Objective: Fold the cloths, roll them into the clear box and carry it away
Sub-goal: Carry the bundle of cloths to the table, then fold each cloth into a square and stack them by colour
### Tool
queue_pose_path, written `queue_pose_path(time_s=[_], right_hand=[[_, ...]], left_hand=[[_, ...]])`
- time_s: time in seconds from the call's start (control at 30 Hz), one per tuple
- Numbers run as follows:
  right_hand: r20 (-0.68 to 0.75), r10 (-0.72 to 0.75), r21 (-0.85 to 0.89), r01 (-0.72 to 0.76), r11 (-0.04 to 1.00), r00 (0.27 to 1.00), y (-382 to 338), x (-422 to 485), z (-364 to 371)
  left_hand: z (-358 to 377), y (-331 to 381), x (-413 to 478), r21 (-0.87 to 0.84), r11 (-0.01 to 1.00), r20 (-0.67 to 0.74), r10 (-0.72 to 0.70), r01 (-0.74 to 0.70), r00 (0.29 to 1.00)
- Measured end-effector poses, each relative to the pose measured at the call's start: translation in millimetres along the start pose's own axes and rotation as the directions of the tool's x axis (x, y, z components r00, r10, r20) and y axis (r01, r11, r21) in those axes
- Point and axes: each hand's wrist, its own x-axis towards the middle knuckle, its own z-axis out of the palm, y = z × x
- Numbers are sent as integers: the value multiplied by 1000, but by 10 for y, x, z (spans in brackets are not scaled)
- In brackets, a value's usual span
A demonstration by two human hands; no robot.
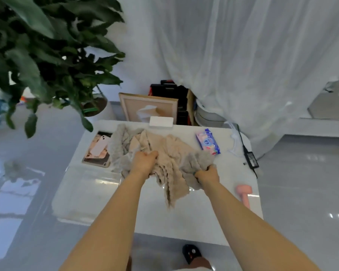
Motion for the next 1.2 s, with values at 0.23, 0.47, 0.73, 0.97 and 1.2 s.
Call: queue_pose_path(time_s=[0.23,0.47,0.73,0.97,1.2], right_hand=[[-213,78,-78,-96,992,974,-127,50,414],[243,-30,-272,98,957,970,20,-375,973],[67,-40,-162,50,986,997,719,-172,1319],[26,-144,-66,145,987,989,515,-129,828],[302,91,179,-150,972,949,600,128,450]], left_hand=[[-392,54,507,233,972,325,-101,24,940],[-631,-65,672,264,958,490,-229,107,841],[-520,-175,620,265,958,691,-108,-112,714],[-190,-481,641,129,986,509,29,-110,860],[86,-747,814,144,989,451,-99,37,887]])
